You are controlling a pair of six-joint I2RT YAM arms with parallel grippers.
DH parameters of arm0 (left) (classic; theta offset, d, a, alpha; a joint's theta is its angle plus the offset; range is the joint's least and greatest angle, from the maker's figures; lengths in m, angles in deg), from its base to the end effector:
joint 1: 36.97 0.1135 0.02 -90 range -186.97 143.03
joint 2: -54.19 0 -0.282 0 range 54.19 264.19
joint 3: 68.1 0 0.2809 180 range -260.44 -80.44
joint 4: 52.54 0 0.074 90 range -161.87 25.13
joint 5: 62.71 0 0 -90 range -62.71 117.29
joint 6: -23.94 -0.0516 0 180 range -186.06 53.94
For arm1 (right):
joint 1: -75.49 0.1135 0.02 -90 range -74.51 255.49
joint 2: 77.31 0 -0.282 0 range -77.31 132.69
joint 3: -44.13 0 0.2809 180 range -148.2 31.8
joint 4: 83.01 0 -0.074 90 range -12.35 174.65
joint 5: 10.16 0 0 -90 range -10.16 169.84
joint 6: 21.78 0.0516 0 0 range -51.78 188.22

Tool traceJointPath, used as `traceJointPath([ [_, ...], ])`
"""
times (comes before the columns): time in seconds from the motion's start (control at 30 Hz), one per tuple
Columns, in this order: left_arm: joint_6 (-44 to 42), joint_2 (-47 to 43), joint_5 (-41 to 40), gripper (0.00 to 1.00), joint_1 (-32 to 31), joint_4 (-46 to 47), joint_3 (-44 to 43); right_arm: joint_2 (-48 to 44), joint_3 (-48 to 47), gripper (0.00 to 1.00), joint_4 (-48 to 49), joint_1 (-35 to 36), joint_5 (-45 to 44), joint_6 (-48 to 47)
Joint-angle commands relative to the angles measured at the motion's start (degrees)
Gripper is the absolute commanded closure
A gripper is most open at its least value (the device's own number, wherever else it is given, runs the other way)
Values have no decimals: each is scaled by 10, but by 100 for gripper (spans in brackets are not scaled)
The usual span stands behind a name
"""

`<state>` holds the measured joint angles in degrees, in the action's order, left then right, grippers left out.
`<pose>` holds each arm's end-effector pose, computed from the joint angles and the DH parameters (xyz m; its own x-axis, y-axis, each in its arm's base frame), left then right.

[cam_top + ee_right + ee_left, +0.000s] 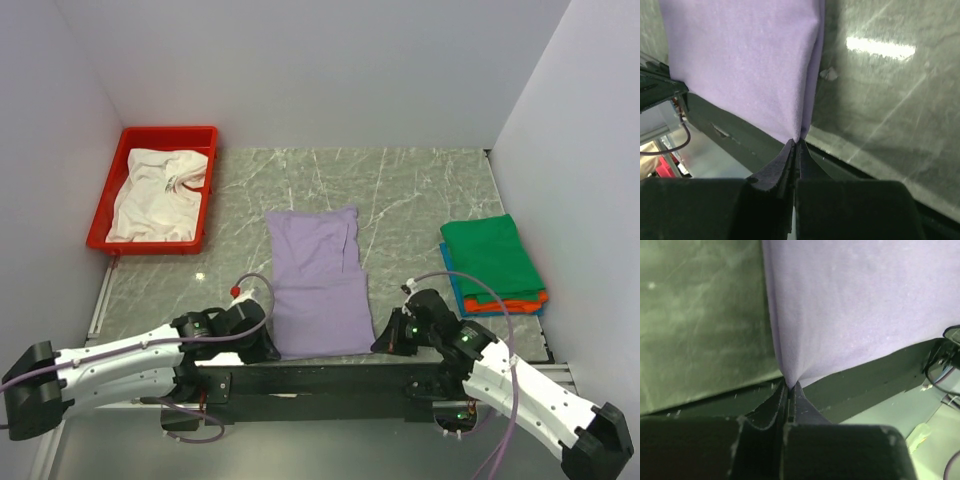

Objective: Fold and stack the t-shirts
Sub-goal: Fold the tshirt

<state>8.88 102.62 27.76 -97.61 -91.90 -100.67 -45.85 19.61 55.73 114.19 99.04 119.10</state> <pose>0.0853 -0.1525 0.1446 -0.9484 -0.2835 -0.1417 -0.1618 0.8176 -0.5526 0.0987 0.1008 0.1352 -0.9579 0.1714 -0.2303 -0.0291 0.7402 0.6718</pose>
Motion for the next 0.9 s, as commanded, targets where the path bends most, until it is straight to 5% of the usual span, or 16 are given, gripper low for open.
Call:
traceJointPath([
  [0.0, 7, -31, -34, 99, -9, -83, -41, -35, -49, 100, -55, 10, -24, 6],
  [0.33, -68, -5, -137, 99, 19, -80, -142, 82, -205, 100, -68, 9, -131, -52],
  [0.67, -212, 84, -84, 100, 227, -37, -263, 221, -350, 100, -24, -75, -139, -102],
  [0.87, -249, 168, -52, 100, 296, -22, -349, 332, -449, 100, -3, -143, -95, -138],
])
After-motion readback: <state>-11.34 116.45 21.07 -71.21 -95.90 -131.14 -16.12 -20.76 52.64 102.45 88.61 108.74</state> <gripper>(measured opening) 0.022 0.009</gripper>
